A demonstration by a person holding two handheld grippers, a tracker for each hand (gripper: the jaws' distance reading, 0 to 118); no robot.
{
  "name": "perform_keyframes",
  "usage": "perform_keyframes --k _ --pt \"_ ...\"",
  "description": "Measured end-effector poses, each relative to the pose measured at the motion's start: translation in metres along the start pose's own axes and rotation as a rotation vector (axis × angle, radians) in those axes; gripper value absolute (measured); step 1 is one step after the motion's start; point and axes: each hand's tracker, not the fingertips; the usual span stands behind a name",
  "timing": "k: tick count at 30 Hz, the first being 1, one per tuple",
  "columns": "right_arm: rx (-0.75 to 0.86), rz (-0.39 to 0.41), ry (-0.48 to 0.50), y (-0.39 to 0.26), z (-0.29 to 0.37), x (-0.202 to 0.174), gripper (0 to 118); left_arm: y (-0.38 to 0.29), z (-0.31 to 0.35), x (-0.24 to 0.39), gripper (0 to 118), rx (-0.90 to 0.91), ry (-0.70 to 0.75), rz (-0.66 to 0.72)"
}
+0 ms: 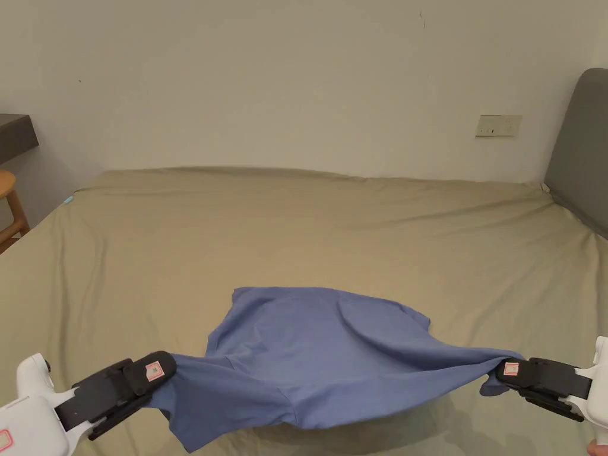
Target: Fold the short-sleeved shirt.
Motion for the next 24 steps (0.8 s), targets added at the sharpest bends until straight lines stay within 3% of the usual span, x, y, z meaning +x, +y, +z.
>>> perform_keyframes --k 13,18,24 --pt "-0.125 0.011 -0.106 -0.086 0.046 0.009 6 -0.063 0.056 -0.048 1 -0.133 0.124 0.067" --pt "-0.196 0.039 -0.144 -0.099 0.04 0.012 6 -0.075 0.062 -0.069 1 -0.163 0.17 0.104" --pt "-0.26 0.053 -0.22 -0.096 0.014 0.043 6 -0.088 0.049 -0.108 1 -0.233 0.271 0.141"
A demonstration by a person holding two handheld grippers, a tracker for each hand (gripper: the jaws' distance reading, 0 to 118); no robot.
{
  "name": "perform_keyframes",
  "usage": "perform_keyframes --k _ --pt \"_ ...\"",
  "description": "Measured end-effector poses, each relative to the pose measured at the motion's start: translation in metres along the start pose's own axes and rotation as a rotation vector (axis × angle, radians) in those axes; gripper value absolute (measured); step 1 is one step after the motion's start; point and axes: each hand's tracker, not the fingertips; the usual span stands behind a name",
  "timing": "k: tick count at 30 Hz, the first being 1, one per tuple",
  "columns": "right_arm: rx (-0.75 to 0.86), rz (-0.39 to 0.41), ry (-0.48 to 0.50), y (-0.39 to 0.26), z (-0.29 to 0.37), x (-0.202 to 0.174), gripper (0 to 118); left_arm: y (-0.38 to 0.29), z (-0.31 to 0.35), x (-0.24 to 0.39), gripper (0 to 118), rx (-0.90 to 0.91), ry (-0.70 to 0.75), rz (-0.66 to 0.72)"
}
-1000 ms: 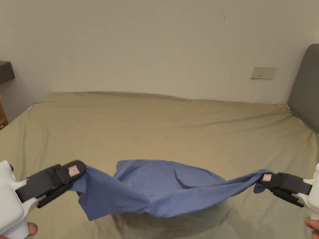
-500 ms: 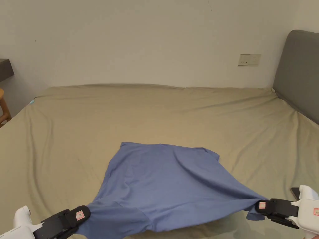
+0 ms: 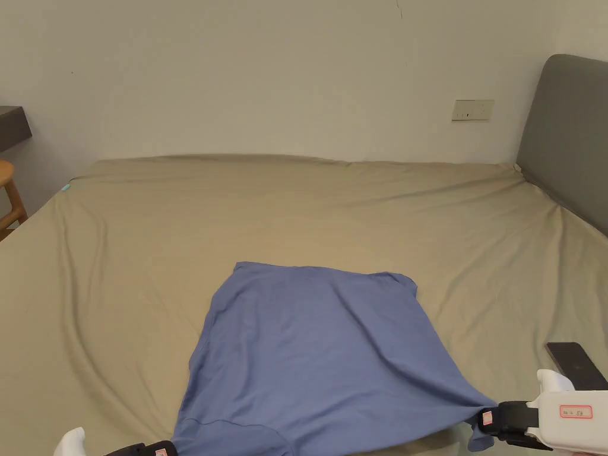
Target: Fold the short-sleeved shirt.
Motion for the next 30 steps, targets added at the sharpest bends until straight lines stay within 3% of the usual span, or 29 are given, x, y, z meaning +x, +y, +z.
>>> perform_keyframes --k 3,8,9,11,13,15,17,20,21,22,23,24,25,26,27,30 --pt "-0.033 0.02 -0.055 0.002 -0.013 0.003 7 0.0 -0.01 -0.015 1 -0.006 0.055 0.036" --pt "-0.082 -0.006 -0.086 0.007 -0.027 0.015 31 -0.001 -0.018 -0.032 4 -0.002 0.098 0.078" --pt "-0.081 0.0 -0.075 0.008 -0.026 0.017 44 -0.001 -0.017 -0.035 10 0.008 0.091 0.095" --pt "-0.103 -0.001 -0.081 0.015 -0.025 0.017 85 0.003 -0.015 -0.04 59 0.011 0.083 0.12" --pt "-0.108 0.004 -0.068 0.023 -0.02 0.019 94 0.004 -0.014 -0.034 108 -0.008 0.078 0.106" --pt "-0.131 -0.005 -0.02 0.031 -0.016 0.021 98 0.011 -0.008 -0.028 114 -0.005 0.076 0.043" --pt "-0.141 0.015 -0.045 0.037 -0.012 0.022 107 0.018 -0.004 -0.021 114 -0.022 0.098 0.0" --pt "-0.121 0.082 -0.036 0.044 0.0 0.017 106 0.03 0.005 0.008 114 -0.035 0.142 -0.13" --pt "-0.097 0.12 -0.034 0.048 0.004 0.015 104 0.034 0.006 0.02 114 -0.028 0.159 -0.182" --pt "-0.057 0.151 -0.018 0.052 0.007 0.013 92 0.04 0.005 0.029 112 -0.025 0.171 -0.229" --pt "-0.022 0.174 -0.008 0.055 0.008 0.018 66 0.046 0.003 0.037 106 -0.024 0.173 -0.269" --pt "0.01 0.197 0.001 0.058 0.008 0.017 35 0.05 -0.001 0.048 90 -0.018 0.177 -0.319" --pt "0.045 0.216 -0.003 0.061 0.008 0.016 8 0.054 -0.006 0.06 52 0.003 0.208 -0.389" --pt "0.073 0.236 -0.023 0.065 0.006 0.014 7 0.058 -0.014 0.07 19 0.015 0.251 -0.433" --pt "0.095 0.236 -0.018 0.071 0.003 0.015 3 0.063 -0.022 0.077 2 0.014 0.278 -0.468" --pt "0.177 0.254 -0.011 0.089 -0.008 0.014 0 0.082 -0.046 0.097 0 0.04 0.263 -0.525"
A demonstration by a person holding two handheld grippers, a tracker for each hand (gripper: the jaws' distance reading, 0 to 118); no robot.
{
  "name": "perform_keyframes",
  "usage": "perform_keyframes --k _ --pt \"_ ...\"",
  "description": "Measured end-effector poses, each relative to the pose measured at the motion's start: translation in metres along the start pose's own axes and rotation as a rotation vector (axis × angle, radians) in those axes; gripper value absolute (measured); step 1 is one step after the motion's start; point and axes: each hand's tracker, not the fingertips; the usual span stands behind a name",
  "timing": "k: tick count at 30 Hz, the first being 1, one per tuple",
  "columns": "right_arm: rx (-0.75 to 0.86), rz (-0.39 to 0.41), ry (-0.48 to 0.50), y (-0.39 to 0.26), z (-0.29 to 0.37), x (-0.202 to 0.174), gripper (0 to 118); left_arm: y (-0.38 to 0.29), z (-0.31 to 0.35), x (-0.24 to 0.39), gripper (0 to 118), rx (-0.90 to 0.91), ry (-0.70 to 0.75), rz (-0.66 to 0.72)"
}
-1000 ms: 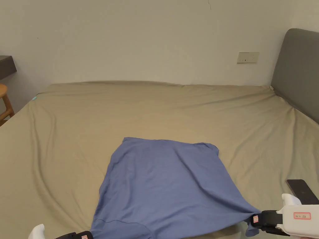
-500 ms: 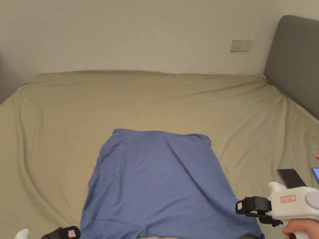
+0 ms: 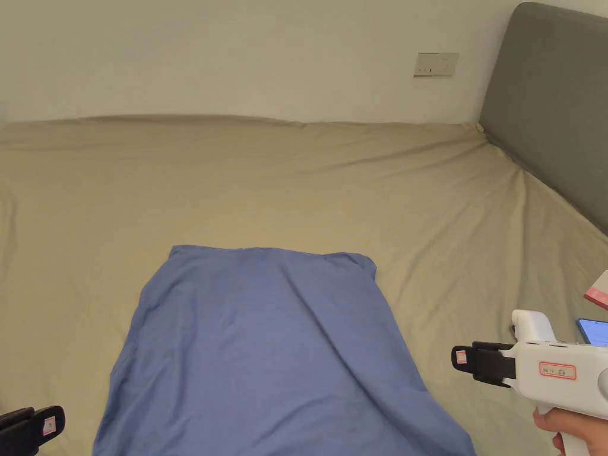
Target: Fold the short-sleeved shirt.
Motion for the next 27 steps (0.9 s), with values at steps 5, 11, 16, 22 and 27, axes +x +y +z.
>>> perform_keyframes --k 5,11,16,22,27 --pt "0.011 -0.032 0.034 0.042 -0.055 0.014 0 0.045 -0.042 0.016 0 0.02 -0.018 -0.056" --pt "-0.008 -0.038 0.055 0.124 -0.147 0.029 0 0.089 -0.088 0.016 0 0.039 -0.027 -0.069" --pt "-0.054 -0.024 0.024 0.178 -0.231 0.045 0 0.109 -0.122 0.003 0 0.043 -0.035 -0.065" --pt "-0.194 0.072 -0.074 0.199 -0.305 0.051 89 0.122 -0.16 -0.023 0 0.046 -0.03 -0.027" --pt "-0.267 0.113 -0.09 0.201 -0.341 0.056 83 0.131 -0.185 -0.041 0 0.046 -0.029 -0.001"
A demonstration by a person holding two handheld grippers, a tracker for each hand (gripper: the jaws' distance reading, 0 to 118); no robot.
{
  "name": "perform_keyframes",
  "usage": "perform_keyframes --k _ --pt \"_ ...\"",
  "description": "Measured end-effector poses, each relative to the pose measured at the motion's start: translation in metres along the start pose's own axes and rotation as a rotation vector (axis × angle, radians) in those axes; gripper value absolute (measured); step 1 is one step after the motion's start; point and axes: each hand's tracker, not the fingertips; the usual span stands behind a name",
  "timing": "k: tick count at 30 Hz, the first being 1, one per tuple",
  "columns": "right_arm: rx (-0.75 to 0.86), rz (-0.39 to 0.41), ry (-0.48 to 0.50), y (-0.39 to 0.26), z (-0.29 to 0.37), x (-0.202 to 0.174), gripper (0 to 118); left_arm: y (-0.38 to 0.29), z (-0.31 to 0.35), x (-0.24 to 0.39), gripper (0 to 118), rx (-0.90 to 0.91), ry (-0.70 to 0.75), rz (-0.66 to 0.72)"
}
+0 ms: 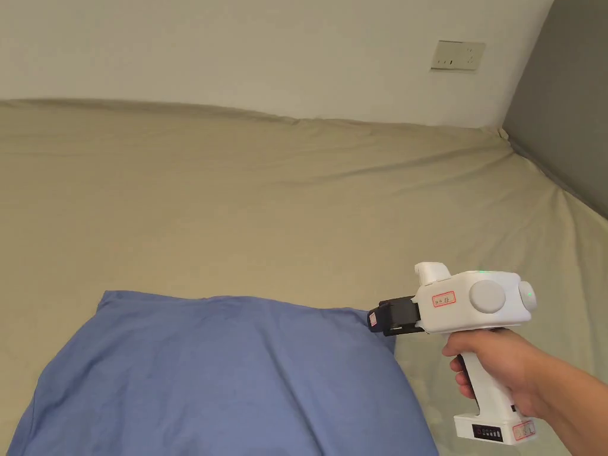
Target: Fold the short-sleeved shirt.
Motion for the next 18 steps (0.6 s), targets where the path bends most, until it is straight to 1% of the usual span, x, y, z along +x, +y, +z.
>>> perform_keyframes --k 1,3,4,6,7,8,9,10,11,12,14,15,18 --pt "-0.006 0.013 -0.019 0.002 -0.005 0.0 83 0.003 -0.005 -0.003 0 0.001 0.002 0.003" --pt "0.012 0.026 -0.015 0.004 -0.01 0.001 82 0.009 -0.016 -0.01 0 0.001 0.005 0.004" --pt "0.003 0.029 -0.021 0.007 -0.013 -0.001 76 0.013 -0.021 -0.013 0 0.001 0.008 0.005" --pt "-0.011 0.049 -0.029 0.007 -0.016 -0.005 59 0.023 -0.032 -0.016 0 0.003 0.004 -0.002" --pt "-0.021 0.063 -0.039 0.006 -0.019 -0.008 43 0.028 -0.039 -0.018 0 0.004 0.007 -0.012" --pt "-0.038 0.074 -0.039 0.006 -0.021 -0.011 32 0.034 -0.046 -0.019 0 0.004 0.011 -0.019" --pt "-0.061 0.079 -0.023 0.005 -0.023 -0.012 32 0.041 -0.054 -0.022 0 0.004 0.013 -0.018" --pt "-0.075 0.079 -0.013 0.005 -0.026 -0.012 29 0.048 -0.062 -0.024 0 0.002 0.011 -0.019" --pt "-0.076 0.104 -0.03 0.003 -0.028 -0.015 24 0.052 -0.071 -0.025 0 -0.002 0.01 -0.029" --pt "-0.058 0.145 -0.069 0.003 -0.028 -0.018 20 0.059 -0.08 -0.027 0 -0.007 0.02 -0.046" --pt "-0.057 0.105 -0.054 0.003 -0.027 -0.019 6 0.071 -0.094 -0.031 0 -0.005 0.016 -0.037" --pt "-0.056 0.088 -0.042 0.003 -0.026 -0.019 5 0.077 -0.102 -0.035 0 -0.011 0.008 -0.035" --pt "-0.029 0.103 -0.02 0.003 -0.017 -0.024 2 0.097 -0.122 -0.039 0 -0.021 0.003 -0.061"
